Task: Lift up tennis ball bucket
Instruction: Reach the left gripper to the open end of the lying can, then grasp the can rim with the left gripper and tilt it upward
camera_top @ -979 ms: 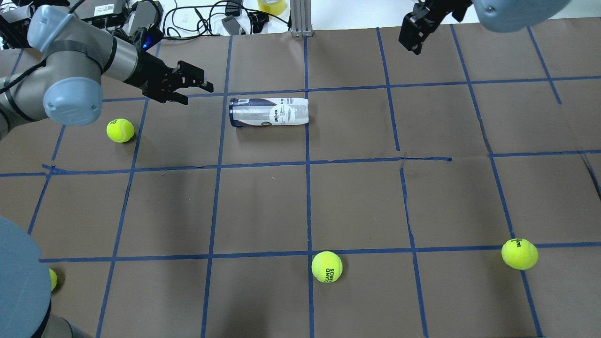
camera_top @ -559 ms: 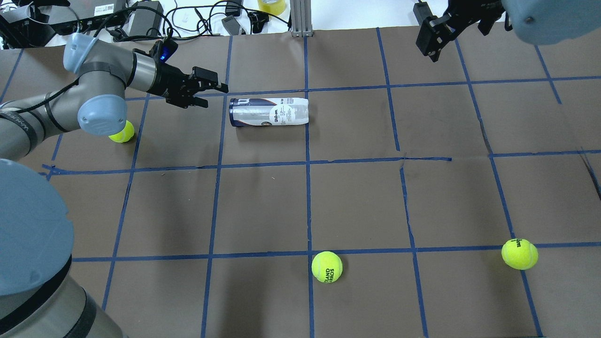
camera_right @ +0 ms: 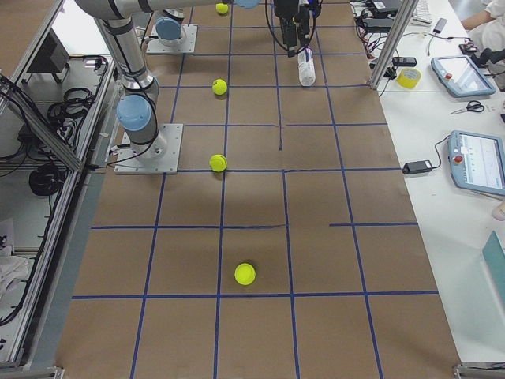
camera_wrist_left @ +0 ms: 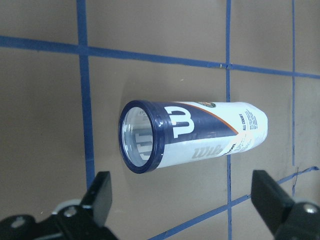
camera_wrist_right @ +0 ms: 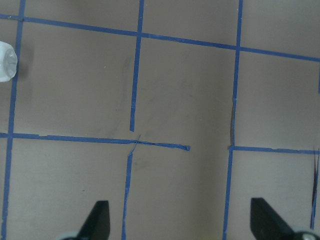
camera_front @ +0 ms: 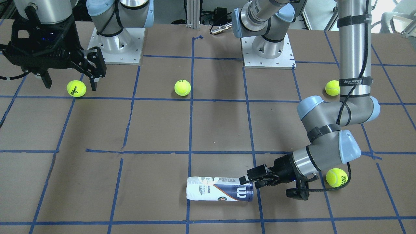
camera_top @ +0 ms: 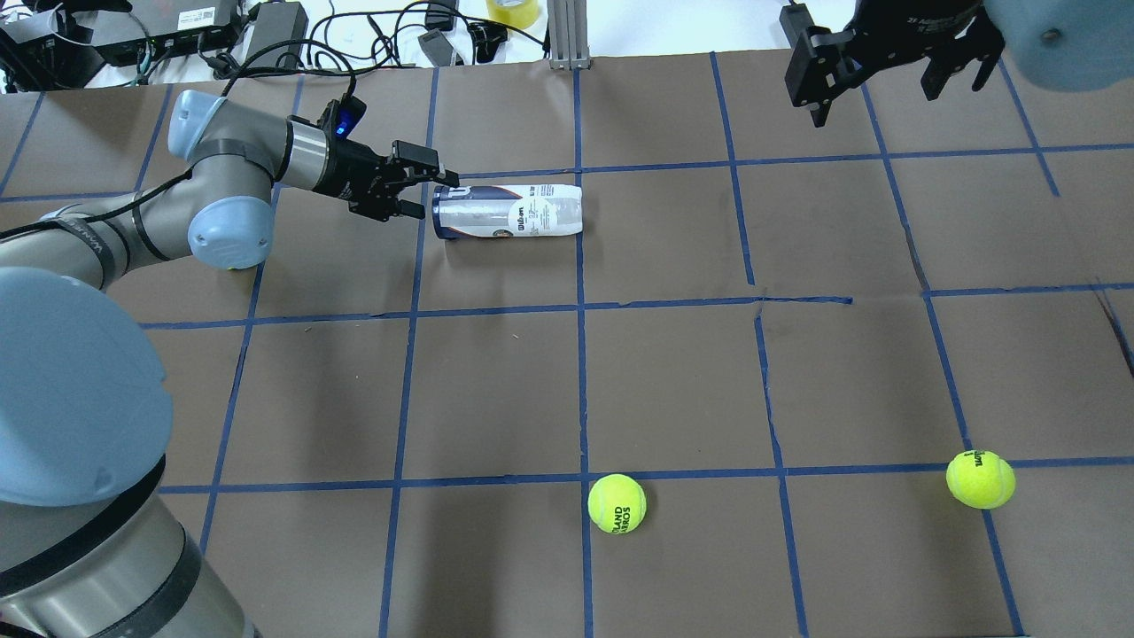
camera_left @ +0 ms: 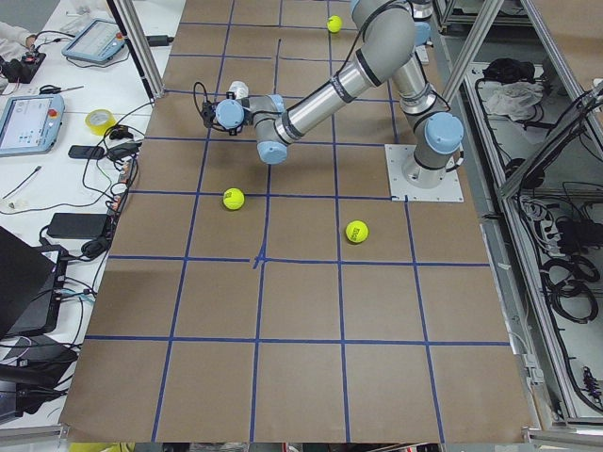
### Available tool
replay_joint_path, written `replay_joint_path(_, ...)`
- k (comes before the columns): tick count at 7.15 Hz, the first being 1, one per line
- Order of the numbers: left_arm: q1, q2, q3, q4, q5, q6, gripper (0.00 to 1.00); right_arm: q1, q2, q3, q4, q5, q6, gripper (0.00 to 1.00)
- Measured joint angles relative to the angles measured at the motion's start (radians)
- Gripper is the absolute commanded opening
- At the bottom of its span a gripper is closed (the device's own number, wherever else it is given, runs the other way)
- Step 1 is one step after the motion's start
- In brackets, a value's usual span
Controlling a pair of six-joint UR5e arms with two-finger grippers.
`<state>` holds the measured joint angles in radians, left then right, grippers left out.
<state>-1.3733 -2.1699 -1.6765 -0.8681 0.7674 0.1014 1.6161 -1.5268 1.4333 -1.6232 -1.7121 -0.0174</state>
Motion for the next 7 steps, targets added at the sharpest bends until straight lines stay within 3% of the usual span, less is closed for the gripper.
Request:
replay_joint_path(2, -0.014, -0.009, -0.001, 0.001, -0.010, -0.005, 0.95, 0.002, -0.007, 0.010, 0.031, 0.074, 0.069, 1.00)
replay_joint_path(3, -0.019, -0.014, -0.001, 0.000, -0.040, -0.006, 0.78, 0.002, -0.007, 0.014, 0.031, 0.095, 0.077, 1.00)
replay_joint_path(4, -0.026, -0.020, -0.001, 0.000, -0.078, -0.008, 0.29, 0.002, -0.007, 0.016, 0.028, 0.105, 0.080, 1.00)
replay_joint_path(5, -0.033, -0.025, 0.000, 0.001, -0.093, -0.009, 0.00, 0.002, -0.007, 0.015, 0.025, 0.121, 0.084, 1.00)
replay_joint_path(7, -0.036, -0.032, 0.002, 0.000, -0.092, -0.020, 0.00, 0.002, -0.008, 0.014, 0.022, 0.167, 0.145, 1.00)
